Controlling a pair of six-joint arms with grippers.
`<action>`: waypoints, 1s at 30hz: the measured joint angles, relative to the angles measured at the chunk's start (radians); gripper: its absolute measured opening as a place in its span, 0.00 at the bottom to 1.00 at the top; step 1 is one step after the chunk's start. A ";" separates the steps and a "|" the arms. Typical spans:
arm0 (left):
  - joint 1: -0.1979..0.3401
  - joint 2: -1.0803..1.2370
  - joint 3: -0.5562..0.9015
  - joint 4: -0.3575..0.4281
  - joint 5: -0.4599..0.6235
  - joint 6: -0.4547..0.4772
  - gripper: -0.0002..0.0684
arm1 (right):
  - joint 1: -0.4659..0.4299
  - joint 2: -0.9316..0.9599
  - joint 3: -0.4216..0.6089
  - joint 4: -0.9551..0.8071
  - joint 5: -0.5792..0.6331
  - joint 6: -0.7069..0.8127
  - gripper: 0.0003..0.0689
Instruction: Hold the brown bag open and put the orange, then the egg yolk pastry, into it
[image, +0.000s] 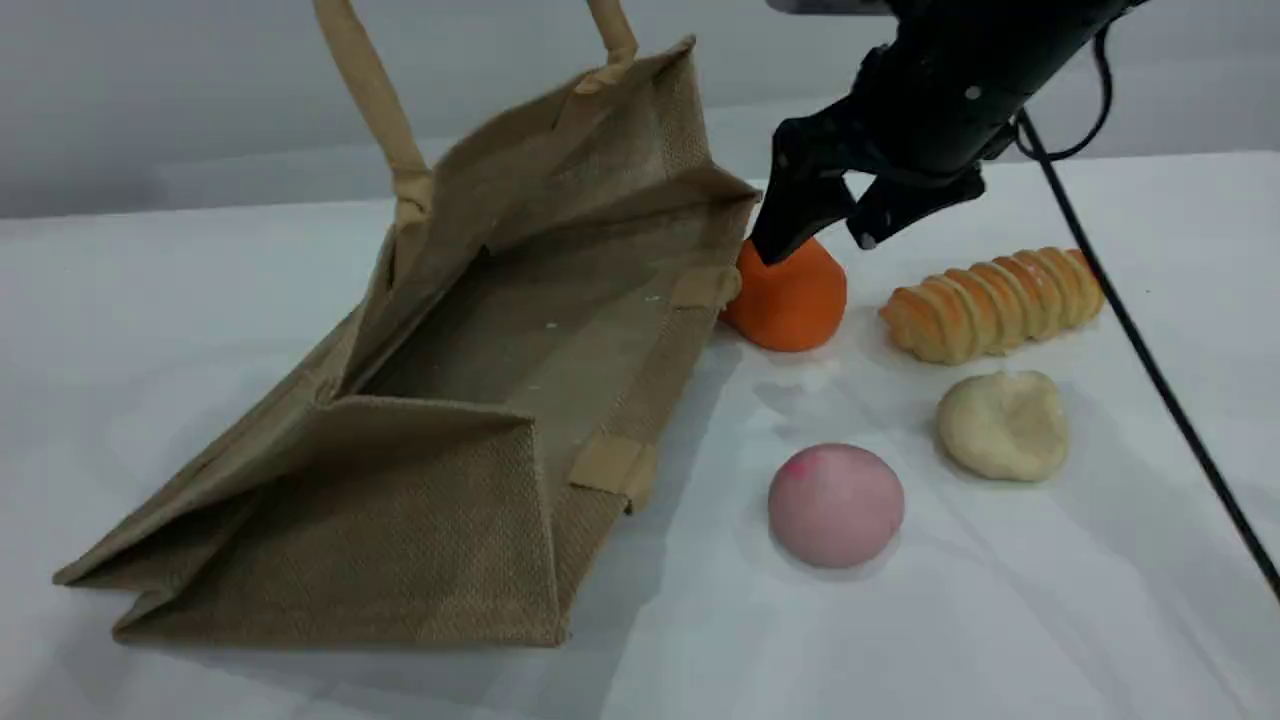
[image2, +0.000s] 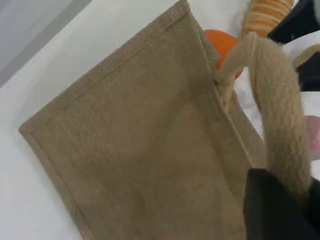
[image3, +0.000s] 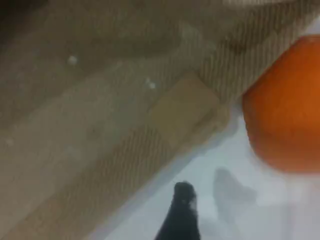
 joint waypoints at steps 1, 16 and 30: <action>0.000 0.000 0.000 0.000 0.000 0.002 0.14 | 0.000 0.016 -0.017 0.000 -0.002 0.000 0.85; 0.000 0.000 0.000 -0.006 0.001 0.004 0.14 | -0.002 0.168 -0.176 -0.056 -0.052 -0.003 0.85; 0.000 0.000 0.000 -0.008 0.001 0.008 0.14 | -0.002 0.198 -0.181 -0.155 -0.126 -0.003 0.74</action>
